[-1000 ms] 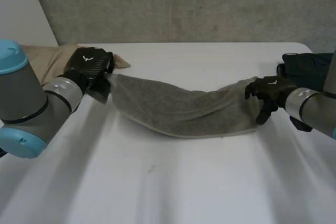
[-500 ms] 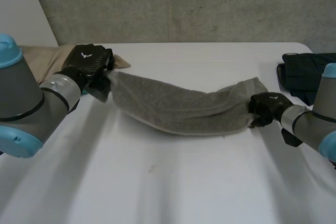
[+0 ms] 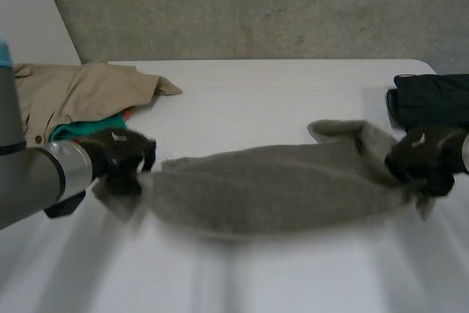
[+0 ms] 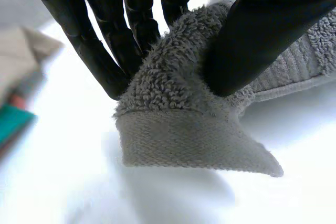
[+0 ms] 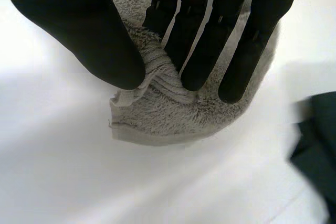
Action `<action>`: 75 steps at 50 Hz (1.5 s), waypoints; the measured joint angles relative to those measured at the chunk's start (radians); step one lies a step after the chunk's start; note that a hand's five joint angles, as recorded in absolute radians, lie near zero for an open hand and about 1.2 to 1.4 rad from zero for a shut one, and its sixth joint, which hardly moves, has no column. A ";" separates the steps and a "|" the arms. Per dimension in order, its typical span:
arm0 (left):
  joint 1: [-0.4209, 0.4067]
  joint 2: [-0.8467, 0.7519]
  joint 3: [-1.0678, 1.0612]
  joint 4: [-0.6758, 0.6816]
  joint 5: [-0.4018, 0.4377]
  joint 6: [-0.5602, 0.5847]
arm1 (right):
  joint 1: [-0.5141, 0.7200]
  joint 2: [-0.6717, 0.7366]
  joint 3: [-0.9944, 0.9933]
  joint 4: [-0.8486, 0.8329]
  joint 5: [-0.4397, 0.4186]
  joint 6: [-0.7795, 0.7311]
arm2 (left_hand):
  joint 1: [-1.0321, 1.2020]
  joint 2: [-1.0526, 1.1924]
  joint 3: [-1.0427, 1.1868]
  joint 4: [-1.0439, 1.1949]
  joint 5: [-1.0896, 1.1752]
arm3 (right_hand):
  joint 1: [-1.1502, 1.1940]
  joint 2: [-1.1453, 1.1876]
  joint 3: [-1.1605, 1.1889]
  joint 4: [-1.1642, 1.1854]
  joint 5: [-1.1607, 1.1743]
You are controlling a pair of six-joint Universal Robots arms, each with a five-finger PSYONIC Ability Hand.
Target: Fold the laundry.
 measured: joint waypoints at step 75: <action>0.008 -0.139 -0.054 0.441 -0.096 0.140 | 0.119 0.248 0.097 -0.839 -0.024 0.357 | -0.431 -0.525 -0.517 -0.535 -0.485 | -0.001 0.014 0.006 0.001 0.026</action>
